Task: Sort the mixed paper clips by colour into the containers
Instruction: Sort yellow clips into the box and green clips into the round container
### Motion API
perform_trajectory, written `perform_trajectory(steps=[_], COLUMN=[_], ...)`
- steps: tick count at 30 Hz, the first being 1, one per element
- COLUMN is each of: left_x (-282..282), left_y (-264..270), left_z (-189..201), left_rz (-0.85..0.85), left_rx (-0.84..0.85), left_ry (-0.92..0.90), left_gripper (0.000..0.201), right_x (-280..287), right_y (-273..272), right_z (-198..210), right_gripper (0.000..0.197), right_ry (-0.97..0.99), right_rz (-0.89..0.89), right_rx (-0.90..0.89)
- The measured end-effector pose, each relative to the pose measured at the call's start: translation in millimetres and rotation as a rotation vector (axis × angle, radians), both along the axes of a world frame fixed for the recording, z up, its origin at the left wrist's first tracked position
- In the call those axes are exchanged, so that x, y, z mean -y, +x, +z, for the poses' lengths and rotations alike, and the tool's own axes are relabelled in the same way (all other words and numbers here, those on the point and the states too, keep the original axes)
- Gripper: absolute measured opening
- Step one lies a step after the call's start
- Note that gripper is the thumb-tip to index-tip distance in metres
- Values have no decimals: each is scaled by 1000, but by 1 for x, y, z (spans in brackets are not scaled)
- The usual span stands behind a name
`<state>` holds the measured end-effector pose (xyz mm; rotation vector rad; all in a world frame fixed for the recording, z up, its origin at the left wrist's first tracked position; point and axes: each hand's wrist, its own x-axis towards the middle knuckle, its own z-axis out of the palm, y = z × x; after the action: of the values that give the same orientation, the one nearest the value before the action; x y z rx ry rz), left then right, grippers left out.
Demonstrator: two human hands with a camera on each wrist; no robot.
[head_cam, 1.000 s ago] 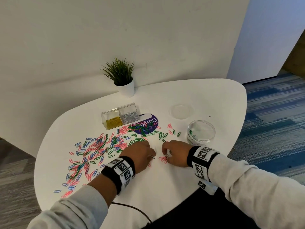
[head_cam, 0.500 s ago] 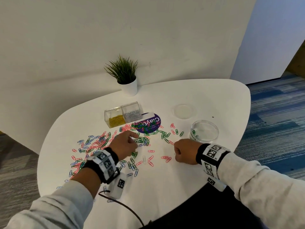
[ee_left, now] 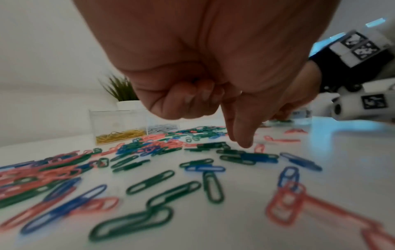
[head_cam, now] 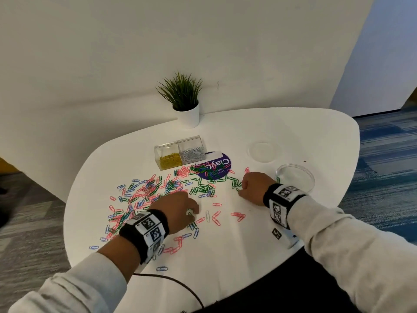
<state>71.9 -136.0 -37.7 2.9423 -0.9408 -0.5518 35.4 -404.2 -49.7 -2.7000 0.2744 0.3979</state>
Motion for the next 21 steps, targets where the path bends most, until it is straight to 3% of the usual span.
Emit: perform_trajectory(steps=[2,7,9,12,13,14,17,19,21], left_x=[1,1,2,-5,-9,-14,-27,-37,-45], left_y=[-1,1,0,10,14,17,20,20,21], left_z=[-2,-6,-2,-5,-6,-5,1,7,10], left_rz=[-42,-113,-107,1,106,271,812,968,1006], left_rx=[34,67,16,-116,-175,-264,-656,-815,-886], left_ry=[0,-22,-35,-116,-207,-358,-992,-1224,-1289], left_gripper=[20,17,15,14,15,17,13,8,16], right_x=[-4,-13,-15,-14,-14,-14,-11,-13,-19], right_y=[4,14,17,17,16,14,8,9,16], right_z=[-4,-8,-5,6,10,14,24,29,33], right_gripper=[30,9,11,14,10,11,14,8,3], right_ry=[-86,-129,-141,-2,126,379,1386,1630,1692], right_rz=[46,90,107,43,-7,-91,-543,-578,-581], right_rx=[25,19,2,29,39,70,63,55,68])
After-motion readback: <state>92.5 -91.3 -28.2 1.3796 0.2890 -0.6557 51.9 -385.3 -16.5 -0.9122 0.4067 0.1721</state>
